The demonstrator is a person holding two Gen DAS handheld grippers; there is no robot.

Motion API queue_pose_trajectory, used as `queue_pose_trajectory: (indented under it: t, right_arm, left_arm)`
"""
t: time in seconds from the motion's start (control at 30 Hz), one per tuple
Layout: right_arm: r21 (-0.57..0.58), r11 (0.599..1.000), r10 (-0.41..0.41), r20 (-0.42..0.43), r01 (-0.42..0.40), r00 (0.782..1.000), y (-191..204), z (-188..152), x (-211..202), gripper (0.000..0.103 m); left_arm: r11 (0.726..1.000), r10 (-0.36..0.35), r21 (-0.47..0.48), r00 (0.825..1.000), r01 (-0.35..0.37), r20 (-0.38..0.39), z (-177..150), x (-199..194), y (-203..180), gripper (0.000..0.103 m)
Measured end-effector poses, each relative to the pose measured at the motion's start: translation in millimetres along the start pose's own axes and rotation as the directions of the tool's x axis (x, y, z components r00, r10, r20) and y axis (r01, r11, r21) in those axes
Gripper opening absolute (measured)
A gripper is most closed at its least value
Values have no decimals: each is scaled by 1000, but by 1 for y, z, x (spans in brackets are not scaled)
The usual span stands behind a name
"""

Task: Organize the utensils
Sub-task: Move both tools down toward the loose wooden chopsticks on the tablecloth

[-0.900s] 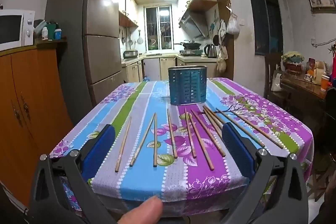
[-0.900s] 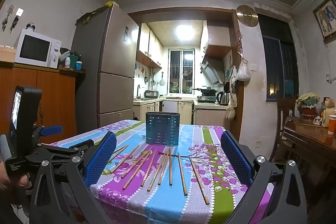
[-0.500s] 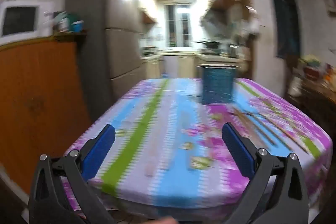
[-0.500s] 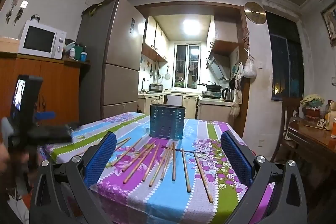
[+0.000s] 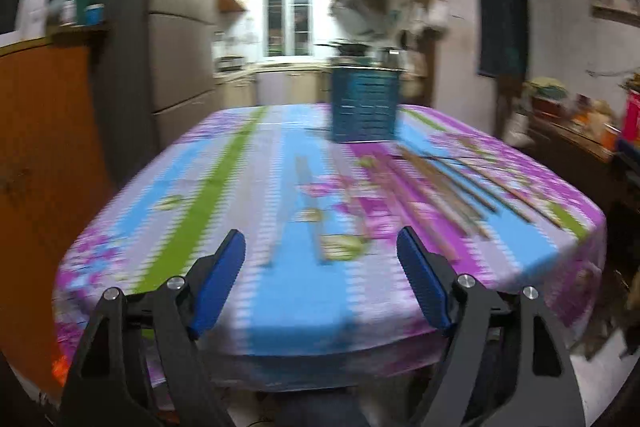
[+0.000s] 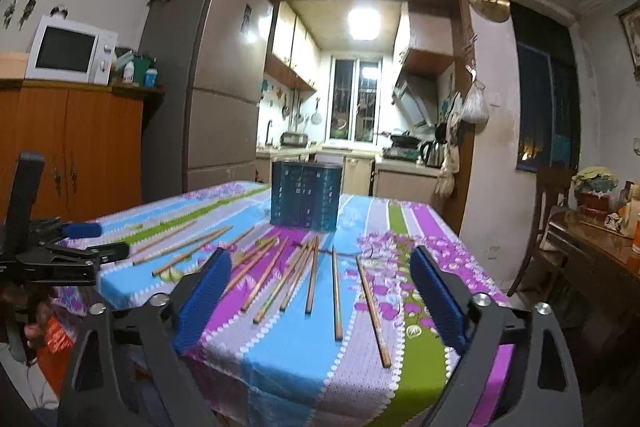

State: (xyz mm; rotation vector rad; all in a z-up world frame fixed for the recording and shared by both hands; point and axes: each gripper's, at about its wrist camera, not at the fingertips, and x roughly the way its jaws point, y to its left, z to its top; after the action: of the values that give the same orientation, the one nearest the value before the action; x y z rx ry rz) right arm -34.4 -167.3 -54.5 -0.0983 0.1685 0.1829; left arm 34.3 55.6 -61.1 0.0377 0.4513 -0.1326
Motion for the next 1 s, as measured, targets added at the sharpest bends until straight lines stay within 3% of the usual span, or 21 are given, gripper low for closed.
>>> queue_pose_trajectory:
  t: [0.07, 0.13, 0.2, 0.3, 0.43, 0.6, 0.7, 0.9, 1.0]
  right_arm:
    - [6, 1000, 8, -31, -8, 999, -2, -5, 6, 73]
    - [17, 1000, 13, -58, -12, 998, -4, -11, 11, 67]
    - [24, 1000, 22, -83, -20, 996, -6, -17, 17, 65]
    - [30, 999, 28, -97, -25, 995, -8, -22, 22, 65]
    - [35, 999, 30, -113, -26, 993, -14, -27, 29, 65]
    - [42, 998, 46, -141, -40, 989, -18, -33, 38, 62]
    - [41, 998, 51, -161, -45, 986, -21, -40, 42, 54]
    - [65, 998, 18, -213, -4, 977, -45, -60, 53, 43]
    - [82, 997, 17, -235, 3, 972, -59, -69, 61, 32]
  left_arm:
    - [998, -54, 21, 999, 54, -4, 3, 6, -17, 75]
    - [994, -103, 47, 995, 103, -12, 2, 14, -35, 71]
    - [986, -138, 88, 990, 140, -28, -2, 25, -54, 64]
    - [984, -162, 68, 985, 166, -62, -10, 40, -67, 54]
    - [984, -166, 55, 981, 172, -98, -21, 54, -76, 38]
    - [982, -148, 99, 983, 159, -104, -26, 66, -91, 32]
    - [985, -126, 104, 988, 135, -89, -26, 71, -93, 31]
    - [990, -94, 98, 994, 100, -62, -28, 72, -92, 21]
    - [991, -86, 100, 995, 91, -53, -28, 71, -94, 19]
